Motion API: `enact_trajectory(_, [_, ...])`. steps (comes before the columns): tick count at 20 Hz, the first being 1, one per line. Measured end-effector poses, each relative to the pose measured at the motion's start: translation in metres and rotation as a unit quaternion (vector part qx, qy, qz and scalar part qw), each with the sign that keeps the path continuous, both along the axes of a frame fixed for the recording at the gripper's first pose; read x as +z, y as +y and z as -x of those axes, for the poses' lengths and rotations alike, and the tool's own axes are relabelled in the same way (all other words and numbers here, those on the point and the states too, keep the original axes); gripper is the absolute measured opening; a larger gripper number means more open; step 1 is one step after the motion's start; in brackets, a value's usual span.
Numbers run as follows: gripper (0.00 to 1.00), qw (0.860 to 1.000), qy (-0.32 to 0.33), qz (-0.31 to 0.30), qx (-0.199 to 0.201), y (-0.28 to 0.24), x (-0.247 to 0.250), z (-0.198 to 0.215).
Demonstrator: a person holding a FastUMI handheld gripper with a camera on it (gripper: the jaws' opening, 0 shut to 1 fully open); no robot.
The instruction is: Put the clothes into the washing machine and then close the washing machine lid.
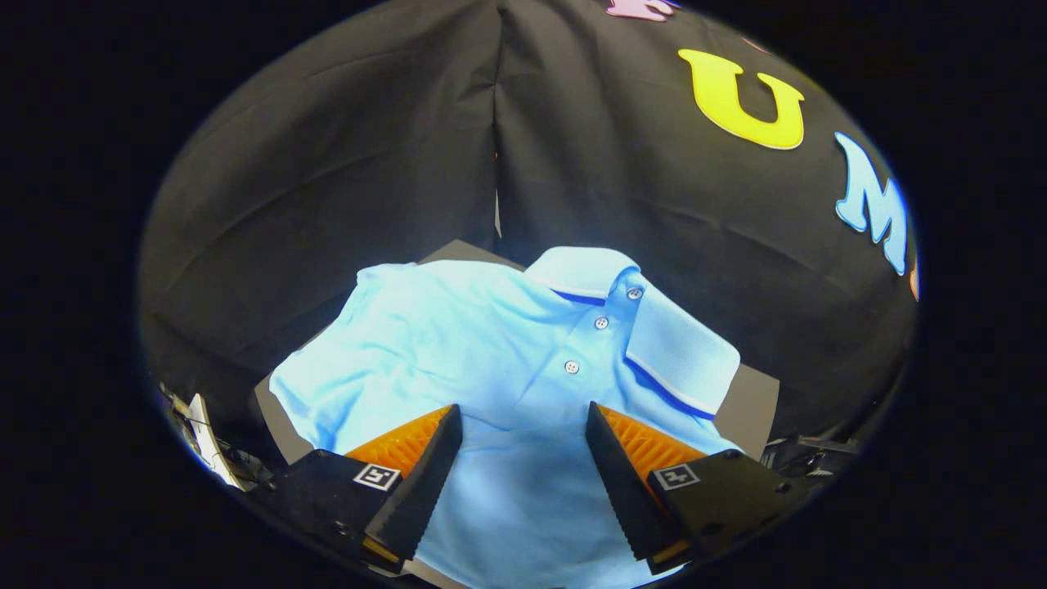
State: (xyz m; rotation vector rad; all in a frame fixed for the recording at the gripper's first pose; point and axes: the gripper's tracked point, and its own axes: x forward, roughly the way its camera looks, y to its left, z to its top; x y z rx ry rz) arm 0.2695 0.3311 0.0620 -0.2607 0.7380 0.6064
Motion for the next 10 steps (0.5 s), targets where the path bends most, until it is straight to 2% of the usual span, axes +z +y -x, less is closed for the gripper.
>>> enact_trajectory(4, [0.96, 1.0, 0.0, 0.011, 0.028, 0.0, -0.0021, 0.0039])
enact_trajectory(6, [0.85, 0.999, 0.003, 0.011, 0.032, 0.0036, -0.0057, -0.0007])
enact_trajectory(7, [0.85, 1.0, 0.002, 0.009, 0.03, 0.0026, -0.0043, 0.0006])
enact_trajectory(10, [0.5, 0.999, -0.026, -0.01, 0.021, 0.004, -0.0035, -0.0053])
